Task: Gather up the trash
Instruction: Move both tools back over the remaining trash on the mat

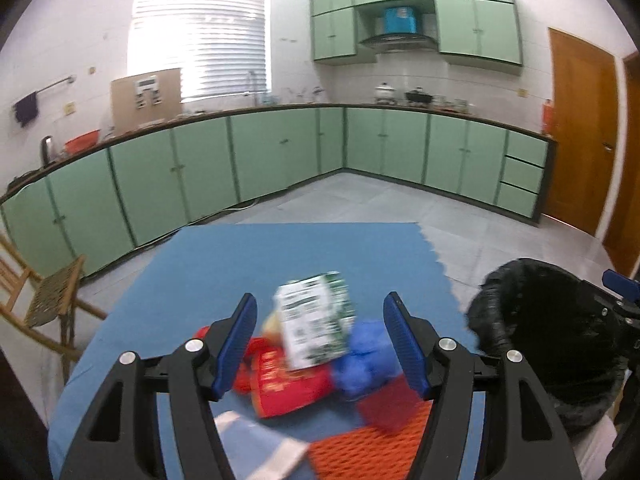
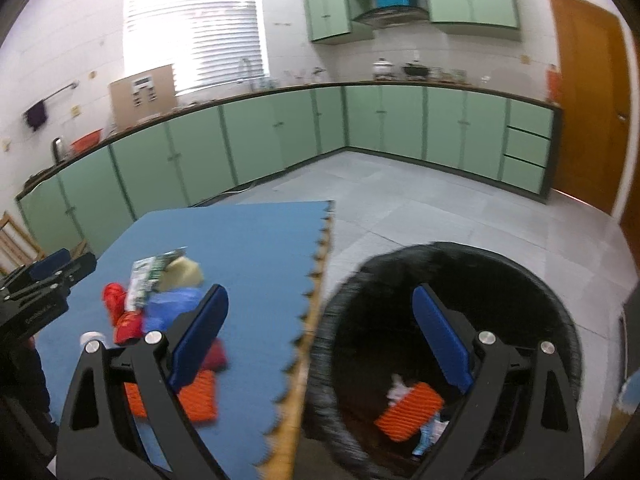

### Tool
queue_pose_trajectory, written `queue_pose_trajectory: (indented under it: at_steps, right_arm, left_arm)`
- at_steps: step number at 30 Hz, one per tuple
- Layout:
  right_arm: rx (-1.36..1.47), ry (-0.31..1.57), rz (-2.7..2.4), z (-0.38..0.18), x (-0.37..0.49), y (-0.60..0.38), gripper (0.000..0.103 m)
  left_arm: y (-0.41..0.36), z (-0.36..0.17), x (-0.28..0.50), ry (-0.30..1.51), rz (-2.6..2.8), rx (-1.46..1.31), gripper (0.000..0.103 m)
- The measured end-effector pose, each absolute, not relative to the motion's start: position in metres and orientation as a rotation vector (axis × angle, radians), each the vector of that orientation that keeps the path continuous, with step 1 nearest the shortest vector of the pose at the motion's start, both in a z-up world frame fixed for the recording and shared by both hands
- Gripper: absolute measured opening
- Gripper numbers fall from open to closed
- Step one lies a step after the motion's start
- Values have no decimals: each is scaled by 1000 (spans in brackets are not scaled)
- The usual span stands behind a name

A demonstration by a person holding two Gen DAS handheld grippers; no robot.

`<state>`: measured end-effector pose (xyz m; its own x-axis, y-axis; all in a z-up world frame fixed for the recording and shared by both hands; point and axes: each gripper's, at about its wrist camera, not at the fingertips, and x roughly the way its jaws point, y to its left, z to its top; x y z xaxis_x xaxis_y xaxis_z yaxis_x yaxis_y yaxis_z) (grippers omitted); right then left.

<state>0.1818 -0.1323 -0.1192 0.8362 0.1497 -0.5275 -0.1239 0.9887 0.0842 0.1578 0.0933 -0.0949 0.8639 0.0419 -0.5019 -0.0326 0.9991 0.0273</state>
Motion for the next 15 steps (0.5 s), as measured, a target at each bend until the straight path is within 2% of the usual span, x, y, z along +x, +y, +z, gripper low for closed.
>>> queue_pose_trajectory:
  at_steps: [11,13,15]
  right_arm:
    - [5,568,284,-135,217,-48,90]
    - [4,584,311,-140,224,-34,84]
    - [-1,597,334,-145,229,-23,83]
  left_arm:
    - [146,-119,167,554,145,19,65]
    - [155,-126,172,568,153,14,65]
    - [162,-129,176,574,162,6,65]
